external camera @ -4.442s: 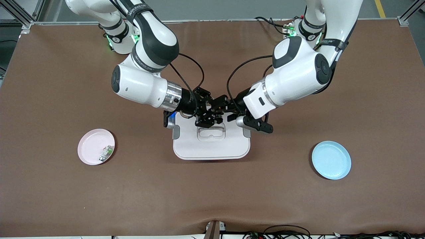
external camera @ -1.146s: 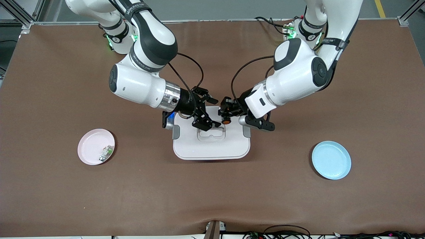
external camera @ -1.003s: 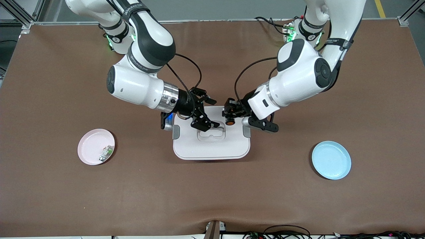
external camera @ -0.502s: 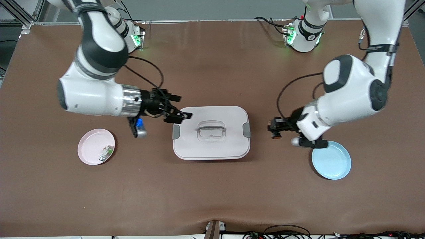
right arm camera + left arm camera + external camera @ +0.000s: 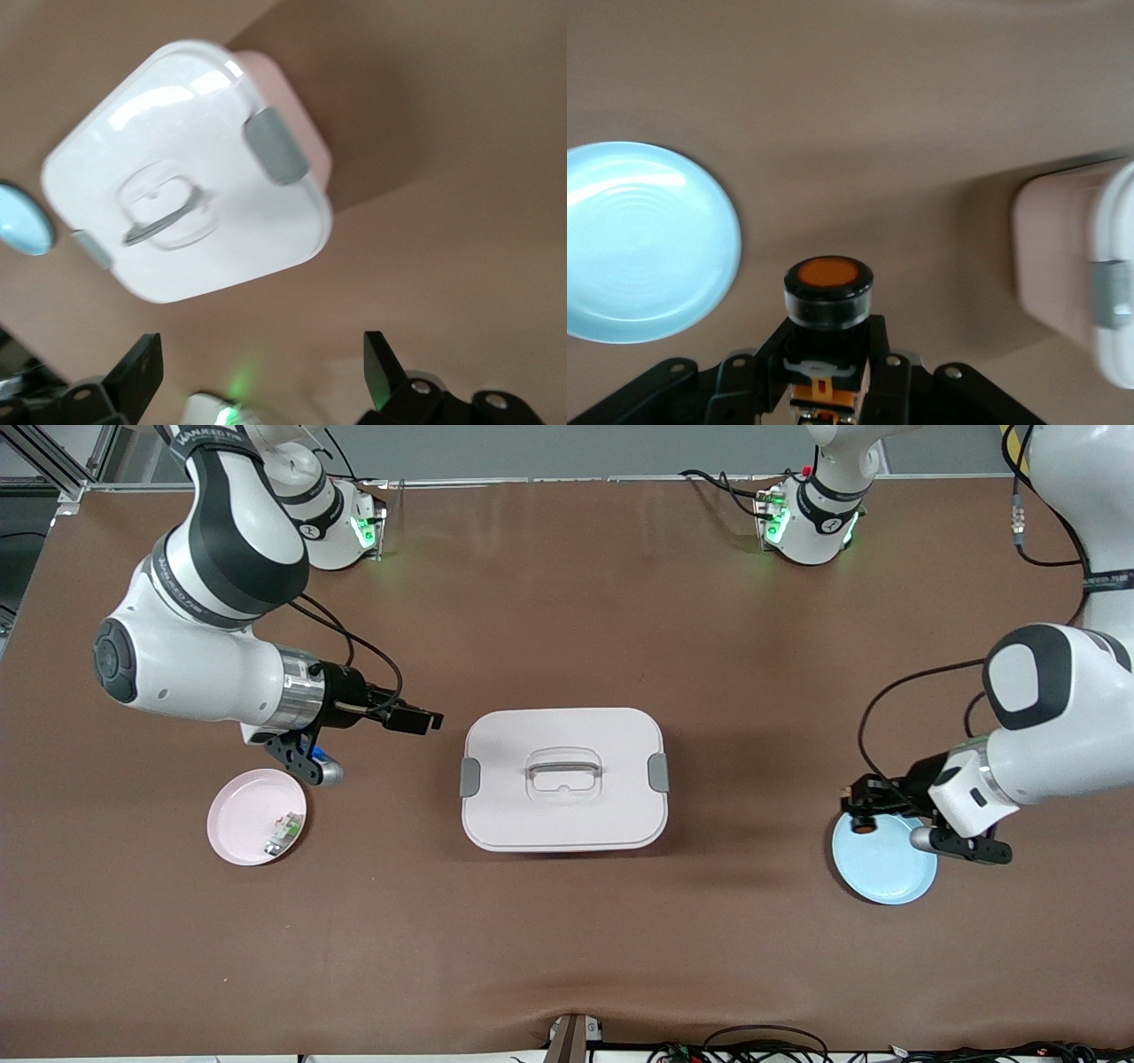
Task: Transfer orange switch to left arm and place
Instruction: 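Carry the switch to the blue plate while the right gripper withdraws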
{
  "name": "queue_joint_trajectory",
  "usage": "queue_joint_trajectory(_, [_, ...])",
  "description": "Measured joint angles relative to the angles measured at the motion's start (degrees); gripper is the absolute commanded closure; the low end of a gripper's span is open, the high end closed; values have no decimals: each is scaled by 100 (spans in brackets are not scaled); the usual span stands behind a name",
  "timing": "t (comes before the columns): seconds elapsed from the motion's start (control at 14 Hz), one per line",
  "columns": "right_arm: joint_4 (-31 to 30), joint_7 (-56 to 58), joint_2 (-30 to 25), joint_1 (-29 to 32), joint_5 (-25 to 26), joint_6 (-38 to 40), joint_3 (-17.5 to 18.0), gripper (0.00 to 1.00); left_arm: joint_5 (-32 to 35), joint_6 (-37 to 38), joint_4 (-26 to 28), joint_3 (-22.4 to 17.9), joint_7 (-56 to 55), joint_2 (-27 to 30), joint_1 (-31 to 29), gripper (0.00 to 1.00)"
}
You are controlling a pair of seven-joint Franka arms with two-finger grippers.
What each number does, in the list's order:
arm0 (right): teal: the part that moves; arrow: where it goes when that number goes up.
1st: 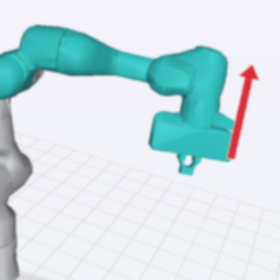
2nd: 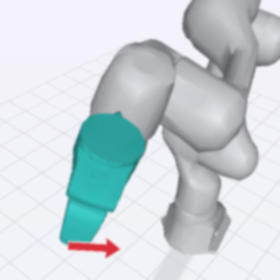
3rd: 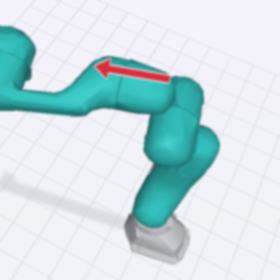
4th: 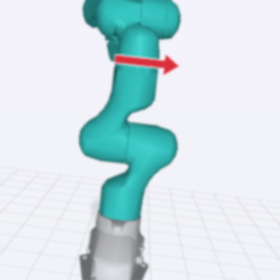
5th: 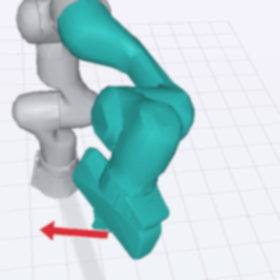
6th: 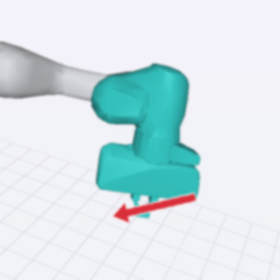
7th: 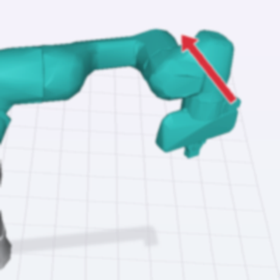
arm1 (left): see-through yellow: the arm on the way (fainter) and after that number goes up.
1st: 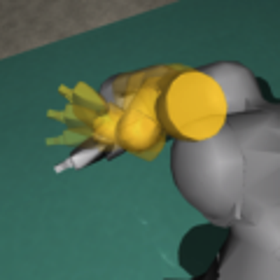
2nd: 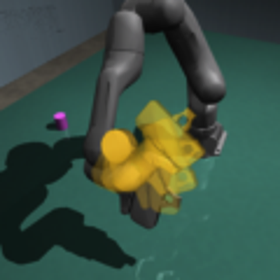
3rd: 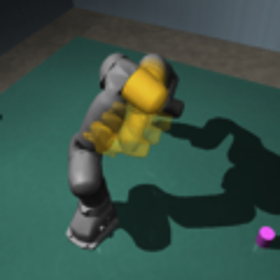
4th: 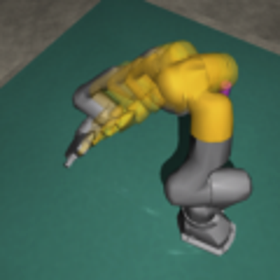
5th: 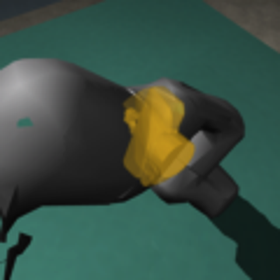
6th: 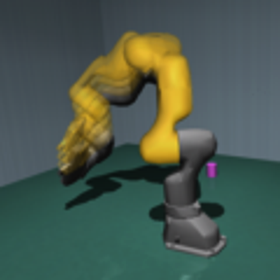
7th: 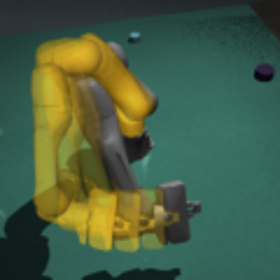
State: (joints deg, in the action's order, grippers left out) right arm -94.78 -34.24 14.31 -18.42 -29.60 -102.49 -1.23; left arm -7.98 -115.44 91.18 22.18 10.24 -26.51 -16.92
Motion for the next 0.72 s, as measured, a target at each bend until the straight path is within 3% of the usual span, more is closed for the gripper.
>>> queue_joint_trajectory(0.14, [-300, 395, -161, 67, 625, -172, -1, 0, 485, -6, -184, 8, 121, -240, -28, 100])
queue_joint_trajectory(0.29, [-635, 922, -366, 244, 932, -326, -4, 0, 828, -12, -412, 25, 565, -491, 8, 100])
queue_joint_trajectory(0.5, [-1046, 1858, -642, 799, 1230, -353, -17, 0, 980, -26, -594, -146, 1990, -833, -28, 100])
queue_joint_trajectory(0.72, [-1199, 2117, -846, 1090, 2087, -363, -18, 0, 1053, -208, -623, -470, 3498, -1128, -110, 100])
